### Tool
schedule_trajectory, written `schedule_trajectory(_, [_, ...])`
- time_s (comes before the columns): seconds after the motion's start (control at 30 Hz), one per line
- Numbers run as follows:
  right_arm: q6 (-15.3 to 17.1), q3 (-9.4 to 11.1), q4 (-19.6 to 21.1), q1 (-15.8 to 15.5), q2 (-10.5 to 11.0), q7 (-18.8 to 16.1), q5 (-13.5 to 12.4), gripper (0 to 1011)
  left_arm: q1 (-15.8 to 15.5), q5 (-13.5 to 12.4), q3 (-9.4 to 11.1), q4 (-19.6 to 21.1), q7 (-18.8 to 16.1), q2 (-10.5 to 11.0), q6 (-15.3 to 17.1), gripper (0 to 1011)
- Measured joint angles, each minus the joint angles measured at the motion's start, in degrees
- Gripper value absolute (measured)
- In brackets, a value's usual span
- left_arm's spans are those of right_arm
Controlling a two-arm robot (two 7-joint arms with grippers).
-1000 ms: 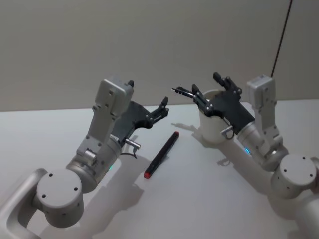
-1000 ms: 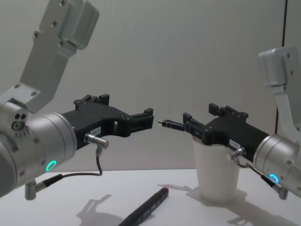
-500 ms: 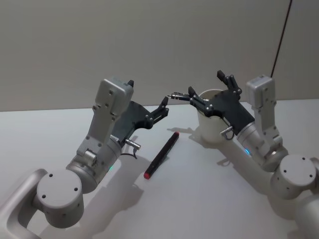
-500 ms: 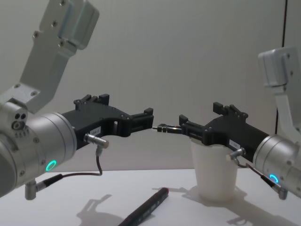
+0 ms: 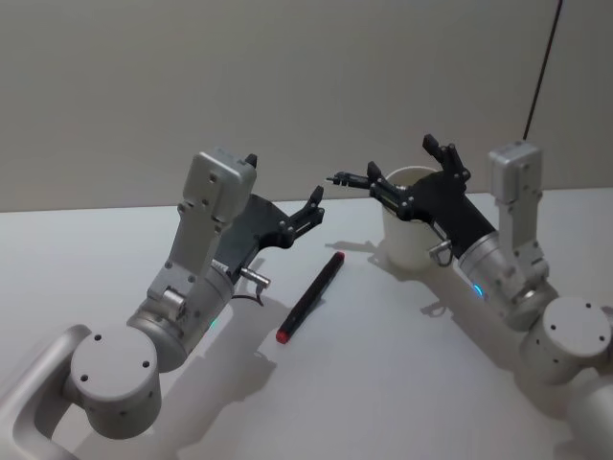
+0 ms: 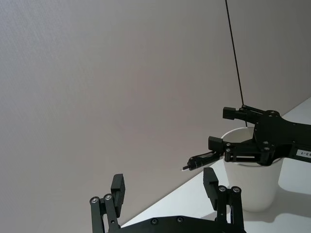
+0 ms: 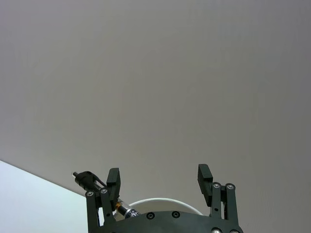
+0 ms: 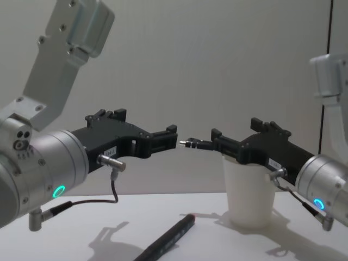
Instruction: Place the pen into the pen holder.
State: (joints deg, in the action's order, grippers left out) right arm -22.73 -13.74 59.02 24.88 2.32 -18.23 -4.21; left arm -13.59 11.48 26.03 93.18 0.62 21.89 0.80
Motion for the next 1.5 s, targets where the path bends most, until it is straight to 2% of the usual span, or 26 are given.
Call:
schedule_trajectory(0.4, [0.6, 0.8, 1.2, 0.5, -0.2, -2.1, -6.7, 1001, 0.0, 0.0, 0.0, 0.0, 0.0, 0.0, 0.0, 1003])
schedule_trajectory(0.8, [0.9, 1.1, 1.5, 1.7, -0.6, -5.4, -11.7, 1001, 0.0, 0.0, 0.0, 0.0, 0.0, 0.0, 0.0, 1003])
schedule_trajectory(1.27, [1.6, 1.2, 2.0, 2.3, -0.8, -6.7, -14.5, 1001, 0.0, 0.0, 0.0, 0.0, 0.0, 0.0, 0.0, 1003])
schedule_trajectory(1.5, [2.9, 1.3, 4.5, 1.2, -0.5, -6.0, -15.0, 1001, 0.0, 0.0, 0.0, 0.0, 0.0, 0.0, 0.0, 1002])
